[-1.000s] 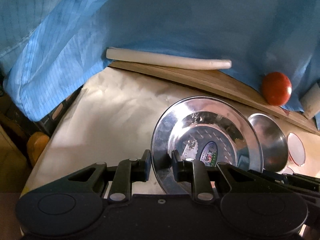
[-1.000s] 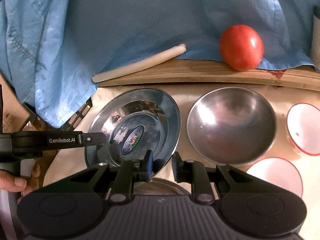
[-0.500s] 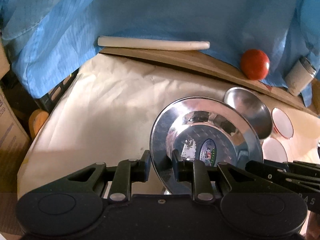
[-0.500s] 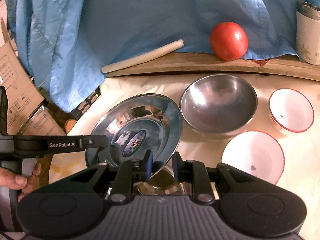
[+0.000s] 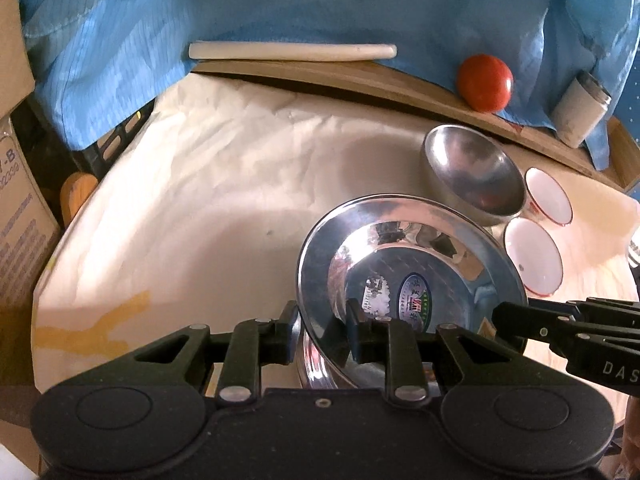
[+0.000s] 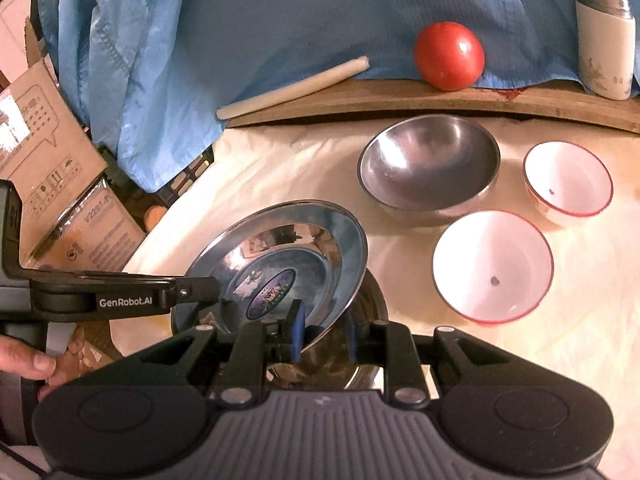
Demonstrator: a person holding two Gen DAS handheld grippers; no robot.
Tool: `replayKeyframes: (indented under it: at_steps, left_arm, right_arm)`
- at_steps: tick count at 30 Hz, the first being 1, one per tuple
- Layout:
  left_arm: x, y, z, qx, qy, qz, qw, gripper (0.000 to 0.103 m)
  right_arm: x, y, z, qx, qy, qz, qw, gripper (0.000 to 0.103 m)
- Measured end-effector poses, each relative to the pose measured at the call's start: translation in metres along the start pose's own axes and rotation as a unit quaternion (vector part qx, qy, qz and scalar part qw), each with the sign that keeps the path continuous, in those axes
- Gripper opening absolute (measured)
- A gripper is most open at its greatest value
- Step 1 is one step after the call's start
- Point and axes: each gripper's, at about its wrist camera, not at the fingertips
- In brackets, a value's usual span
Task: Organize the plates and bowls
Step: 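Lift the logo plate with both grippers and carry it over the plate stack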
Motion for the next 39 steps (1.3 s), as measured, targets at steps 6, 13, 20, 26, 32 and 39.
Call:
replayKeyframes:
  at_steps: [6, 13, 20, 26, 32, 39]
  left_arm:
    - [0.004, 0.009, -0.001, -0.006, -0.004, 0.001, 1.0, 0.027]
    - [0.007, 0.016, -0.001, -0.013, -0.007, 0.0, 0.9999, 0.027]
    - [0.008, 0.02, 0.0, -0.02, -0.012, -0.001, 0.9997, 0.027]
    - [0.008, 0.021, 0.003, -0.027, -0.015, -0.003, 0.9995, 0.027]
    - [0.008, 0.02, 0.005, -0.032, -0.014, -0.007, 0.9994, 0.027]
    - [0.006, 0.019, 0.007, -0.036, -0.014, -0.007, 0.9992, 0.028]
  right_arm:
    - [0.003, 0.008, -0.003, -0.01, -0.003, -0.002, 1.0, 0.025]
    - [0.005, 0.014, -0.005, -0.021, -0.006, -0.002, 1.0, 0.025]
    - [0.005, 0.016, -0.005, -0.03, -0.009, -0.001, 1.0, 0.025]
    - [0.005, 0.017, -0.002, -0.037, -0.01, 0.001, 0.999, 0.025]
    - [0.002, 0.015, 0.002, -0.043, -0.007, 0.002, 0.999, 0.025]
    - [0.001, 0.013, 0.006, -0.05, -0.007, -0.001, 0.999, 0.025]
Point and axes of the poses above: each gripper's, at about its wrist camera, not at the fingertips, and z roughly the way its jaws point, x to its right, y to its underside, and after that the axes turned 8 degrees about y, right-handed
